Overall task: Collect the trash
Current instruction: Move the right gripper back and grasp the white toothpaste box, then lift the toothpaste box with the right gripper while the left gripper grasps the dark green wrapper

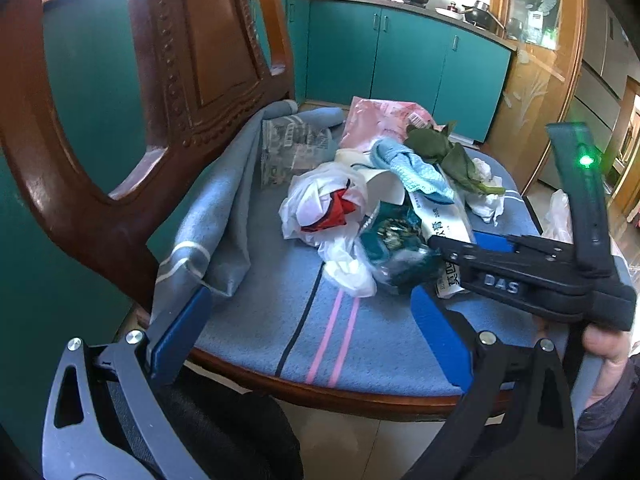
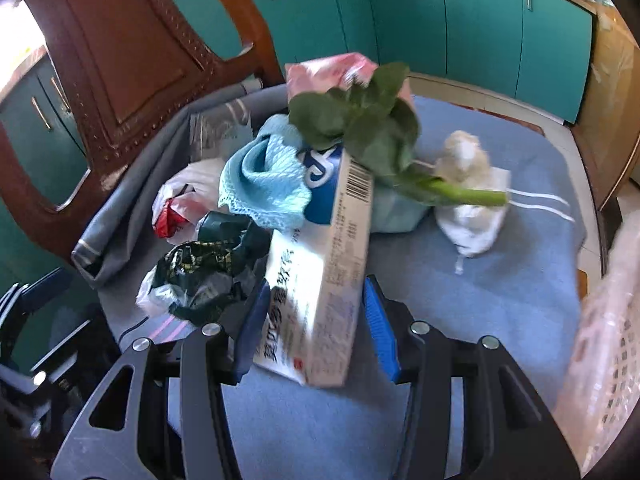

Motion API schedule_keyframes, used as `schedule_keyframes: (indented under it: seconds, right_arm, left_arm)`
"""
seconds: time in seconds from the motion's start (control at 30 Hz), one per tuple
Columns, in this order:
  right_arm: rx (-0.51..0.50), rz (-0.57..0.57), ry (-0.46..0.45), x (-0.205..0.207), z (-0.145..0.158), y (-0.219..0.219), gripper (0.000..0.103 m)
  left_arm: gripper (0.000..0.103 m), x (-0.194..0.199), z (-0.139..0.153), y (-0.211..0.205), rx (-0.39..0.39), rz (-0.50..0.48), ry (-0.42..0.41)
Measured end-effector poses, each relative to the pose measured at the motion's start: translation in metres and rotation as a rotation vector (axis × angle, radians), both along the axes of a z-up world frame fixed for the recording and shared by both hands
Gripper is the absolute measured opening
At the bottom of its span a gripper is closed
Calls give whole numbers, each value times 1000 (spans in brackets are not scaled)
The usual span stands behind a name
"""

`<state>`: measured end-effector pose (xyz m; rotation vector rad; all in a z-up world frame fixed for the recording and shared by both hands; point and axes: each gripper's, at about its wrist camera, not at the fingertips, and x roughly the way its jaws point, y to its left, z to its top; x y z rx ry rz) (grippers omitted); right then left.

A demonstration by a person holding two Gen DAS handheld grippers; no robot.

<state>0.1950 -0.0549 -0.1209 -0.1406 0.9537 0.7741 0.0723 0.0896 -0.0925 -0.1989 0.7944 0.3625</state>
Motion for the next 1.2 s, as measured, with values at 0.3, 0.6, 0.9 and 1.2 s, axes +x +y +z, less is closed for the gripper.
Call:
schedule_keyframes:
  seconds: [0.3, 0.6, 0.9, 1.2]
  right_arm:
    - [-67, 37, -24, -4, -9, 16, 29]
    - [-25, 45, 42, -8, 6, -16, 23]
    - [-10, -37, 77, -3, 10, -61, 23]
    - [-20, -110, 89, 4, 9, -79, 23]
  left_arm:
    - [99, -5, -1, 1, -9, 7, 9]
    - [99, 1, -1, -5, -19, -12, 13]
    - [99, 8, -3, -17, -22, -38, 21]
    - [99, 7, -1, -26, -12, -55, 24]
